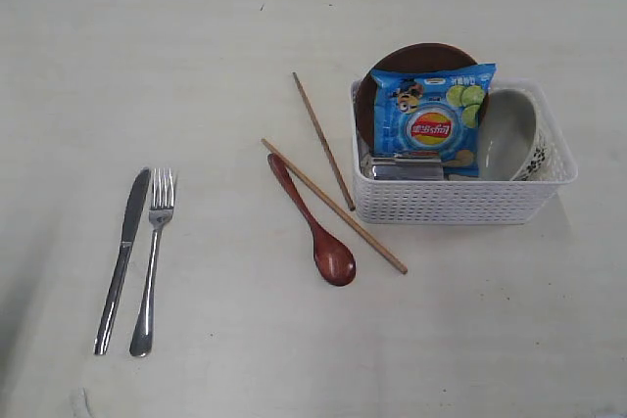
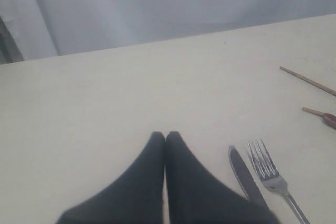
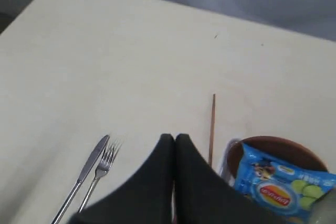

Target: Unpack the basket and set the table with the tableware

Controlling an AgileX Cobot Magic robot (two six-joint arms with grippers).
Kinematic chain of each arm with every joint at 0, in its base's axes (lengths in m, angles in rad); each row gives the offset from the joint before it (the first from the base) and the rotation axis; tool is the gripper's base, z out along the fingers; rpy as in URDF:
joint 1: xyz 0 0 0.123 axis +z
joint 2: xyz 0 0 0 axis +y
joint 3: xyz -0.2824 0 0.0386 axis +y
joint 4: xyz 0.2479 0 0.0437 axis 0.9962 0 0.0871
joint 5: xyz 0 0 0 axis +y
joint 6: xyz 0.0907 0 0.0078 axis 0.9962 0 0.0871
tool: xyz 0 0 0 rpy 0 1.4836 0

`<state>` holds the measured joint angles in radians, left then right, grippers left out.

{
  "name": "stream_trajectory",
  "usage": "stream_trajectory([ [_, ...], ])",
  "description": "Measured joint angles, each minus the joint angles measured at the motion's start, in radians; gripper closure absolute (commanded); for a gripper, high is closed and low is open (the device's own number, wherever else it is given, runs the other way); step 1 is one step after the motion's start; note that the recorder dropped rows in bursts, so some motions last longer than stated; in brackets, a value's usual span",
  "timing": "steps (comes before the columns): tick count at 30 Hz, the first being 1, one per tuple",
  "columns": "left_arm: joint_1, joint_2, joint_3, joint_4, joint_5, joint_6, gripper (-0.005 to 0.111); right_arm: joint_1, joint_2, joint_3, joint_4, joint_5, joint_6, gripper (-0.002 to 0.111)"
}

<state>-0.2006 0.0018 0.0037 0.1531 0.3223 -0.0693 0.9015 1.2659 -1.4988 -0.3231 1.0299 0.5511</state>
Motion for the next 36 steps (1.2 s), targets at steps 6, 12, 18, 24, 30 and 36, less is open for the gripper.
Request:
stream_trajectory([
  [6,0.0,0.0,0.0,0.002,0.0,0.0,0.107,0.0,-0.328,0.178,-0.014,-0.083,-0.062,0.109],
  [12,0.0,0.0,0.0,0.002,0.0,0.0,0.107,0.0,-0.643,0.345,-0.051,-0.192,-0.073,0.109],
  [18,0.0,0.0,0.0,0.002,0.0,0.0,0.107,0.0,-0.841,0.452,-0.059,-0.287,-0.066,0.109],
  [24,0.0,0.0,0.0,0.002,0.0,0.0,0.107,0.0,-0.971,0.465,-0.059,-0.297,-0.066,0.109],
  [30,0.0,0.0,0.0,0.002,0.0,0.0,0.107,0.0,-1.094,0.465,-0.059,-0.297,-0.066,0.109],
  [36,0.0,0.0,0.0,0.002,0.0,0.0,0.107,0.0,-1.222,0.468,-0.126,-0.299,-0.078,0.109],
])
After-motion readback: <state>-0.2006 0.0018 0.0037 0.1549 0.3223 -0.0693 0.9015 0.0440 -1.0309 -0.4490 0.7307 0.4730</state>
